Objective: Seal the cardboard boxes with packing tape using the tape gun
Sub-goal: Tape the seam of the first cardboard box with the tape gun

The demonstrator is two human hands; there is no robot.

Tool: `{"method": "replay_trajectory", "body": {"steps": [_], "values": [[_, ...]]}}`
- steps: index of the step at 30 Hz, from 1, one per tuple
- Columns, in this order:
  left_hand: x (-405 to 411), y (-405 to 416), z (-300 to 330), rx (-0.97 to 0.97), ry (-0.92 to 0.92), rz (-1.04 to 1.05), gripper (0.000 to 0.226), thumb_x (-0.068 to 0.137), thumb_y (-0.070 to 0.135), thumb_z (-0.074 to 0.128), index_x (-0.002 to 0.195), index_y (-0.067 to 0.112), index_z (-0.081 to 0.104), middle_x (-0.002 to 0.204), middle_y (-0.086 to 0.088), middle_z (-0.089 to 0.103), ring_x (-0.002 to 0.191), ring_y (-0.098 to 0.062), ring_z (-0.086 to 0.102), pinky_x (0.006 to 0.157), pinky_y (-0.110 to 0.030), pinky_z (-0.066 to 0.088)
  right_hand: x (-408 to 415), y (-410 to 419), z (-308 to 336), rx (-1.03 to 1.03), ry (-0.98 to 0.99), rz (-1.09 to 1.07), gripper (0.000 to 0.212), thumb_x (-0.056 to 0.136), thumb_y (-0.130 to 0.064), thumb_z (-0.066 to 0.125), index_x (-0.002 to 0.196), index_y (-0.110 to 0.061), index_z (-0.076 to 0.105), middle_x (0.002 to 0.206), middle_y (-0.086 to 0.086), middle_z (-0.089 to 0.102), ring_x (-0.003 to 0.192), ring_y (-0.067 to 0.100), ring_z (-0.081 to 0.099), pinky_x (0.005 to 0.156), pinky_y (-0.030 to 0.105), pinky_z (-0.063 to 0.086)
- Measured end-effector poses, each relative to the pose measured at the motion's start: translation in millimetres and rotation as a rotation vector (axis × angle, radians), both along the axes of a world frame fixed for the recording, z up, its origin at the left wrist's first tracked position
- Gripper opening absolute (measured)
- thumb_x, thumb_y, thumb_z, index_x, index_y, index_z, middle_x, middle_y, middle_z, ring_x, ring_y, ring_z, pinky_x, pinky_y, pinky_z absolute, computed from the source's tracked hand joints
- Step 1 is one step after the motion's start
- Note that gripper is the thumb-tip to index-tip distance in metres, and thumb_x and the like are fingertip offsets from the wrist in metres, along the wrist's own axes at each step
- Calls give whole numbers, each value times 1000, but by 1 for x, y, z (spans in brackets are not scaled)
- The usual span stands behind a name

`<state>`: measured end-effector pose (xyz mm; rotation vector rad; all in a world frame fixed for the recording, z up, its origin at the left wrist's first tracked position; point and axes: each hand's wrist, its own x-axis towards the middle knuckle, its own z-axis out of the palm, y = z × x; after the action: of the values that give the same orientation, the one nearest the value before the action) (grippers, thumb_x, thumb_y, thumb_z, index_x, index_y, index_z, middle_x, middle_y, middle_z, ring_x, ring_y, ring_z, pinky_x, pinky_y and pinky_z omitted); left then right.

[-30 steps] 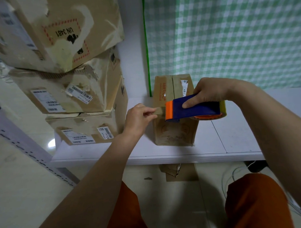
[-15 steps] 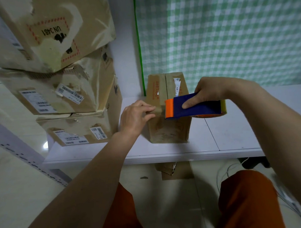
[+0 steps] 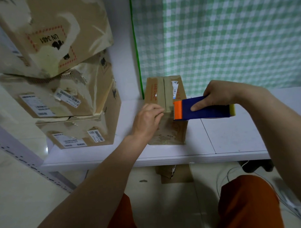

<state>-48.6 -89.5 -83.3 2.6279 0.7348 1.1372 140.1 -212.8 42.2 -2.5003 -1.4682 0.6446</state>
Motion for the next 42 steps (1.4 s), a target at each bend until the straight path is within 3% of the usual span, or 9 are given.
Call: {"method": "replay_trajectory", "body": {"steps": [3,8,11,18,21,28,32,36,42], "values": [[13,-3,-5,1,-74,-10,12,76,3,75,88,3,76,83,-8,70,79,-25,62,72,-13,37,1,-1,-1,11,2,8,46,70,-57,73,76,-12,66,74,2,65,68,15,60,56,25,43],[19,-1,-16,42,-111,76,17,70,10,83,86,9,77,77,-3,65,77,-16,54,57,-20,39,0,2,-9,62,-24,1,57,70,-65,67,78,-9,67,77,6,65,71,18,60,62,28,44],[19,3,-21,54,-142,76,18,69,11,83,87,9,77,75,-3,64,76,-12,50,59,-14,34,4,-1,-10,60,-19,-3,56,67,-65,69,78,-10,68,77,4,66,71,18,62,63,28,46],[22,7,-24,-24,-164,60,20,71,10,82,91,8,76,80,-5,64,81,-11,48,63,-22,44,43,-38,9,44,-87,-80,51,65,-62,73,69,-11,71,69,5,69,67,19,63,59,29,46],[21,6,-28,38,-148,67,23,72,9,81,94,5,75,83,-7,64,84,-13,48,67,-21,43,45,-31,-6,30,-124,-59,53,66,-64,71,74,-11,70,75,5,68,71,18,63,69,34,51],[33,-3,-20,125,-212,27,22,78,3,75,99,-2,72,96,-14,66,95,-17,49,88,-16,38,51,-27,-16,57,-175,-37,55,68,-69,65,76,-14,68,76,2,66,71,15,61,74,36,54],[64,-15,-12,76,-174,-154,13,83,7,67,91,-2,73,88,-13,68,86,-22,59,82,-16,42,55,-27,-19,78,-148,-36,53,67,-68,65,74,-16,66,74,1,65,70,15,62,73,35,54],[75,-20,-21,-71,-150,-111,14,78,6,75,91,3,75,85,-8,68,83,-22,59,76,-17,43,57,-31,-21,102,-94,-51,49,69,-65,67,69,-17,66,71,0,65,68,15,61,63,28,49],[81,-22,-23,-61,-189,-84,16,75,9,78,90,4,76,80,-6,64,80,-19,55,73,-13,38,63,-42,-22,138,28,-67,52,68,-63,69,75,-11,70,71,3,68,69,16,63,56,25,44]]}}
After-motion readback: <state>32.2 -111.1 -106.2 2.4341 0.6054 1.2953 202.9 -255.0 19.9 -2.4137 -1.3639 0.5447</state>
